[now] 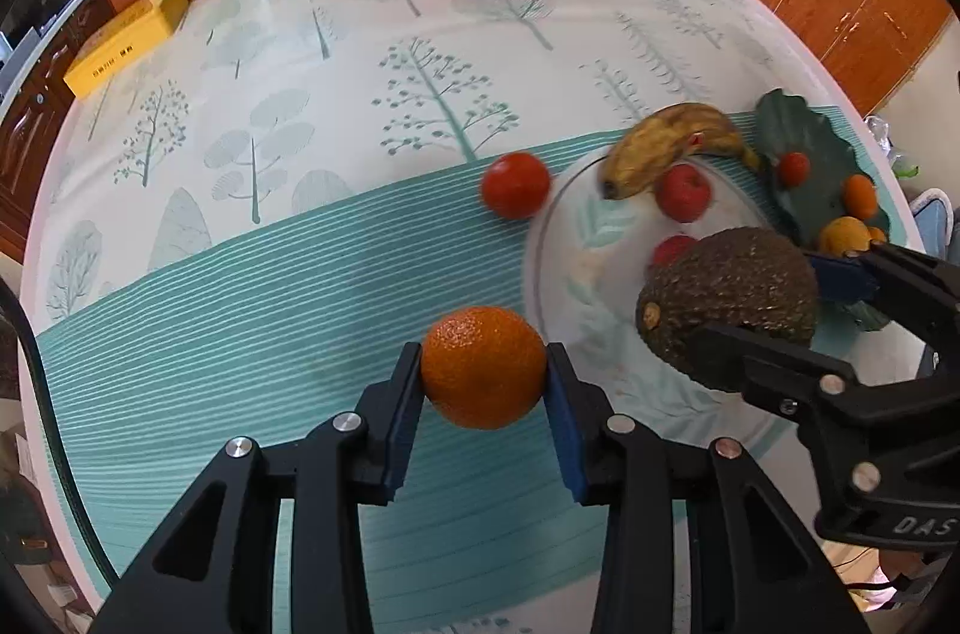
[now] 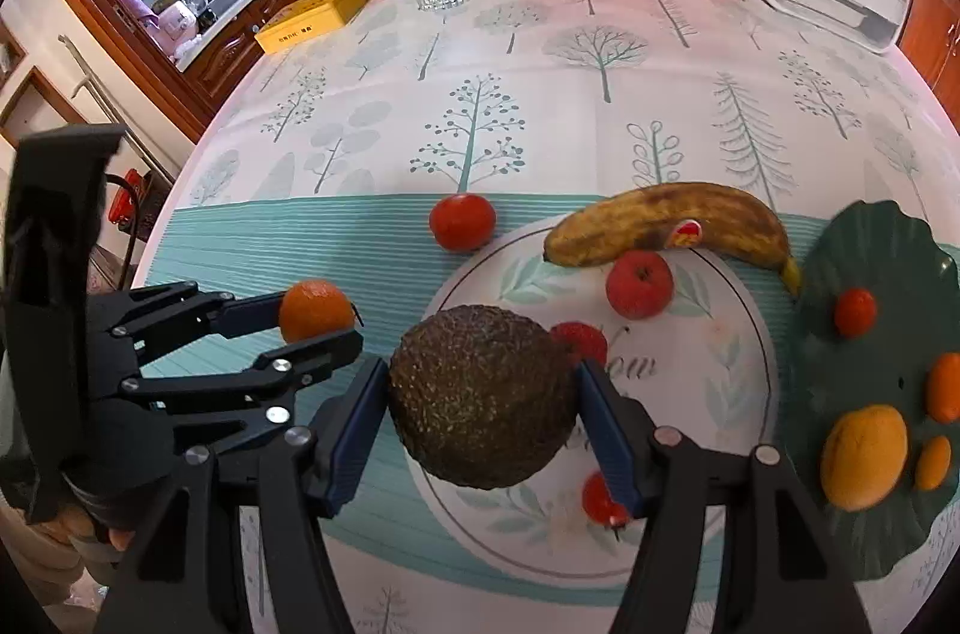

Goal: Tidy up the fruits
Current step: 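Carry the avocado and the mandarin over the green plate with both tools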

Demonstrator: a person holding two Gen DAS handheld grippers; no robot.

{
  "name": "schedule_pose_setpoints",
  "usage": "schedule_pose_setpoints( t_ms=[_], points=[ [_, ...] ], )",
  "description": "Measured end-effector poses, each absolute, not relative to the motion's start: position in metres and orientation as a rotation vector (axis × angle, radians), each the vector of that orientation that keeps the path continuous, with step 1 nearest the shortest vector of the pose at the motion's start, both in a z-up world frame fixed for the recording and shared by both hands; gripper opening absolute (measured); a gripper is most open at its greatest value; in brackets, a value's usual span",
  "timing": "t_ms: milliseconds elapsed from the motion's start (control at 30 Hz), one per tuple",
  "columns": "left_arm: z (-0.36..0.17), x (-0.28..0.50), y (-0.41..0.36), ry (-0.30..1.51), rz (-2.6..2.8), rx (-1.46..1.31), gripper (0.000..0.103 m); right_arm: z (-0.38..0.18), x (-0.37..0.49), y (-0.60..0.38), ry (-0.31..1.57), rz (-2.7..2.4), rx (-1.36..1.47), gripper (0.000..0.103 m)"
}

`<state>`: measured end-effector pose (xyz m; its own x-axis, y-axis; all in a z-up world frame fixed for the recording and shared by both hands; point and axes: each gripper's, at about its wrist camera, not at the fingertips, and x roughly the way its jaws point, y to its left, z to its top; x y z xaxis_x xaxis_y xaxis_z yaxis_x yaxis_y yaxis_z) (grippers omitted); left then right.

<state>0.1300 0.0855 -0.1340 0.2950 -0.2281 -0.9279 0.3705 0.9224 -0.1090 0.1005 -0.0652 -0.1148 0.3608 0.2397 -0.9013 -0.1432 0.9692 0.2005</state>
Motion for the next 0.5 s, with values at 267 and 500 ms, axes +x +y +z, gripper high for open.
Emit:
schedule_pose_setpoints(
  t_ms=[267, 500],
  points=[
    [-0.101, 0.107, 0.052, 1.168, -0.425, 0.139, 0.038, -0.091, 0.069, -0.098, 1.145, 0.26, 0.097, 0.064],
    [-0.071, 0.099, -0.016, 1.114, -0.48, 0.147, 0.038, -0.071, 0.054, -0.159, 1.116, 0.226, 0.101, 0.064]
  ],
)
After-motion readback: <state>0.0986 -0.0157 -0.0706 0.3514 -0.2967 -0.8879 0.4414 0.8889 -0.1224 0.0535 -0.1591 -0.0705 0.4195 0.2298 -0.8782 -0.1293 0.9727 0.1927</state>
